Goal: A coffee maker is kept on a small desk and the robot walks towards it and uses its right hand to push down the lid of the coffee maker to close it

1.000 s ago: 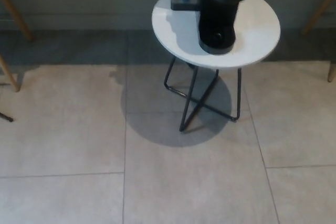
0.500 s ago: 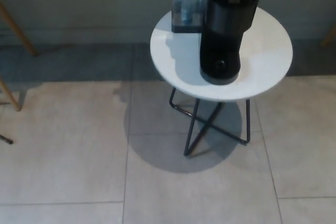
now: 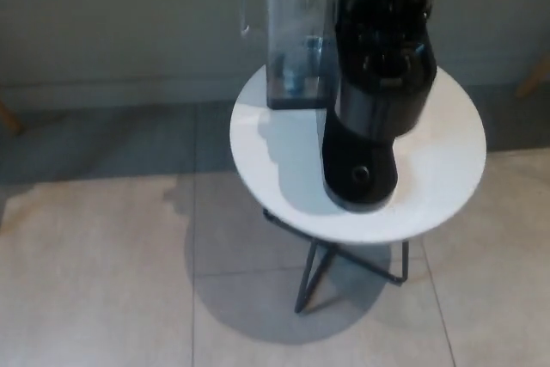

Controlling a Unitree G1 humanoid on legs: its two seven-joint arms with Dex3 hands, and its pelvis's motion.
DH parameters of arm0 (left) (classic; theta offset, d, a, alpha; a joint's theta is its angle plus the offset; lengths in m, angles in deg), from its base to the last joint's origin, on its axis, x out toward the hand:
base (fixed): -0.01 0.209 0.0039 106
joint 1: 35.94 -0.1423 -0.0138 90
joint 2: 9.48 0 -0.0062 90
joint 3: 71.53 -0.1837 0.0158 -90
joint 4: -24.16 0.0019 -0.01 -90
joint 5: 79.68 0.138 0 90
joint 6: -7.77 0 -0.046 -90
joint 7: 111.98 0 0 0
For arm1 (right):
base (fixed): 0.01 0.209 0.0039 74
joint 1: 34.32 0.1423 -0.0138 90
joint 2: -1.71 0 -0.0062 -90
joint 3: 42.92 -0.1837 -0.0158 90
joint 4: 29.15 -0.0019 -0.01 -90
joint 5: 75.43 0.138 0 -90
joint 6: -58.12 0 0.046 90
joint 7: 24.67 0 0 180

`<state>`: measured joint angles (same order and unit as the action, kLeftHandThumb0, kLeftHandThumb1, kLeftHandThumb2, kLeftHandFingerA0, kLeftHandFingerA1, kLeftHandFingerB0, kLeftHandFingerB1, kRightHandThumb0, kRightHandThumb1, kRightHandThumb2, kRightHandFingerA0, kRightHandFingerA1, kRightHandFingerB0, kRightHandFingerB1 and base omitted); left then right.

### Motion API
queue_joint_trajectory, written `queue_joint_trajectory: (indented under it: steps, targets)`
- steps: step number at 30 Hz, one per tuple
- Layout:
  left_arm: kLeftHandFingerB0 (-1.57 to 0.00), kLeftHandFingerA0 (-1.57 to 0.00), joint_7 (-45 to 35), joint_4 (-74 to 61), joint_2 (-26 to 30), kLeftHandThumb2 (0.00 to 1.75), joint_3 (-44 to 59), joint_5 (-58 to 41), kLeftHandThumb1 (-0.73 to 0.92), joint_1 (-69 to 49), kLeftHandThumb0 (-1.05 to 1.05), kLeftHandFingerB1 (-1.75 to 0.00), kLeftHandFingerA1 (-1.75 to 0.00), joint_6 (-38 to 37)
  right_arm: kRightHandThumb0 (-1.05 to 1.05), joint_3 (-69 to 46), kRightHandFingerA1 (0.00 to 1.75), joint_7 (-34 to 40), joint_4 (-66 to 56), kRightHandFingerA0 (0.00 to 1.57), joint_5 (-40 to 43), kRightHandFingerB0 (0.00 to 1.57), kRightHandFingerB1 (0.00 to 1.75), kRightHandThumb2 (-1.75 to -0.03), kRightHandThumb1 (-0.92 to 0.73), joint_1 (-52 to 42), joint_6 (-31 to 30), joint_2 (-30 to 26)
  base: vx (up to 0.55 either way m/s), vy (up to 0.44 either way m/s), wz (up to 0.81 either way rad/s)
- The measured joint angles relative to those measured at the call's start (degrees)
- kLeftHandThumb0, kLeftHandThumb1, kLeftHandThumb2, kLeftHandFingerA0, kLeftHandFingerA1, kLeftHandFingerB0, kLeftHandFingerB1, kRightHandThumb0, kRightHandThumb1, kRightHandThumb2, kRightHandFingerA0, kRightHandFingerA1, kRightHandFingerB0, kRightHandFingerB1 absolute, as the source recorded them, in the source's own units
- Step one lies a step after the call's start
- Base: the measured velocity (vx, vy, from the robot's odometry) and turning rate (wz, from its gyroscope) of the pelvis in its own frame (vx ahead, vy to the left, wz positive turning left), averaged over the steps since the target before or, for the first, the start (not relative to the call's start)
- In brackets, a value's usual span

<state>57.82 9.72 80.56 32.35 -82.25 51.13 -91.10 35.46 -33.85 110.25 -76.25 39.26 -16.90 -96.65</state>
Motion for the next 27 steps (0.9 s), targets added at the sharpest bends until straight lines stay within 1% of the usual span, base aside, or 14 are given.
queue_joint_trajectory:
  steps: [2,3,4,5,14,15,18,19,21,22,24,25,26,27]
  targets:
    - [-0.02,-0.02,0.0,-0.1,0.0,0.83,0.1,0.0,0.35,-0.1,-0.63,-0.30,-0.33,0.0,-0.76,0.0,0.17,0.0,-0.1,0.01,0.0,0.00,0.20,-0.88,-0.42,-0.1,0.0,0.0,0.33,0.108,0.03]
    - [-0.01,-0.02,0.0,-0.1,0.0,0.83,0.1,0.0,0.37,-0.3,-0.64,-0.30,-0.35,0.0,-0.83,0.0,0.30,0.0,-0.2,0.00,0.1,0.00,0.19,-0.57,-0.55,-0.3,0.0,0.0,0.23,0.049,0.10]
    - [-0.03,-0.02,0.0,-0.1,0.0,0.83,0.1,0.0,0.37,-0.4,-0.64,-0.30,-0.34,0.0,-0.78,-0.1,0.14,0.0,-0.5,0.00,0.1,0.00,0.20,-0.89,-0.42,-0.5,0.0,0.0,0.25,0.033,0.11]
    - [-0.09,-0.04,0.0,-0.1,0.0,0.55,0.1,0.0,0.46,-0.6,-0.72,-0.27,-0.37,0.0,-0.78,-0.1,0.14,-0.1,-0.8,0.00,0.1,0.00,0.20,-0.90,-0.42,-0.7,-0.1,0.0,0.27,0.000,0.03]
    - [-0.07,-0.02,0.2,0.1,-0.6,0.54,0.1,0.0,0.46,-0.9,-0.74,-0.28,-0.39,0.3,-0.80,-0.5,0.14,-0.5,-0.4,0.00,0.3,0.00,0.17,-0.91,-0.45,0.1,-0.4,-0.7,0.31,-0.105,0.07]
    - [-0.07,-0.02,0.2,0.1,-0.6,0.83,0.2,0.0,0.38,-0.8,-0.65,-0.30,-0.39,0.3,-0.75,-0.5,0.18,-0.5,-0.4,0.00,0.3,0.00,0.22,-0.89,-0.43,0.4,-0.3,-0.8,0.34,-0.119,0.00]
    - [-0.02,-0.03,0.2,0.1,-0.8,0.84,0.4,-0.1,0.41,-0.8,-0.68,-0.29,-0.36,0.3,-0.74,-0.5,0.16,-0.5,0.1,0.00,0.3,0.00,0.23,-0.88,-0.42,0.4,-0.2,-0.9,0.16,-0.045,-0.05]
    - [-0.07,-0.02,0.2,0.1,-0.8,0.54,0.4,-0.1,0.47,-0.9,-0.75,-0.29,-0.39,0.3,-0.79,-0.6,0.30,-0.5,0.2,0.00,0.4,0.00,0.18,-0.61,-0.56,0.4,-0.2,-0.9,0.13,0.025,-0.14]
    - [-0.07,-0.02,0.2,0.1,-0.8,0.55,0.4,-0.1,0.47,-0.9,-0.76,-0.29,-0.39,0.3,-0.77,-0.8,0.29,-0.6,0.1,0.00,0.5,0.00,0.18,-0.62,-0.56,0.3,-0.2,-0.9,0.14,0.063,-0.16]
    - [-0.03,-0.03,0.1,0.2,-0.8,0.84,0.5,-0.1,0.40,-1.0,-0.69,-0.25,-0.33,0.3,-0.77,-0.9,0.16,-0.6,-0.1,0.00,0.6,0.00,0.21,-0.90,-0.45,0.1,-0.2,-0.9,0.15,0.075,-0.18]
    - [-0.03,-0.03,0.1,0.2,-0.8,0.84,0.5,-0.1,0.40,-1.1,-0.69,-0.25,-0.33,0.3,-0.77,-0.9,0.16,-0.6,-0.2,0.00,0.6,0.00,0.21,-0.90,-0.45,-0.1,-0.2,-0.9,0.16,0.169,-0.06]
    - [-0.08,-0.05,0.1,0.2,-0.8,0.55,0.5,-0.1,0.49,-1.1,-0.74,-0.26,-0.37,0.3,-0.81,-0.9,0.29,-0.7,-0.1,0.00,0.6,0.00,0.19,-0.61,-0.59,-0.1,-0.3,-0.9,0.20,0.267,-0.01]
    - [-0.08,-0.05,0.2,0.3,-0.8,0.56,0.4,-0.1,0.49,-1.0,-0.75,-0.27,-0.39,0.3,-0.77,-1.0,0.19,-0.7,0.0,0.00,0.6,0.00,0.23,-0.91,-0.45,-0.2,-0.3,-0.8,0.30,0.156,-0.51]
    - [-0.08,-0.06,0.2,0.3,-1.0,0.55,0.3,0.0,0.49,-1.0,-0.75,-0.26,-0.38,0.4,-0.78,-1.0,0.19,-0.7,0.0,0.01,0.7,0.00,0.23,-0.92,-0.45,-0.2,-0.2,-0.8,0.25,0.389,-0.74]
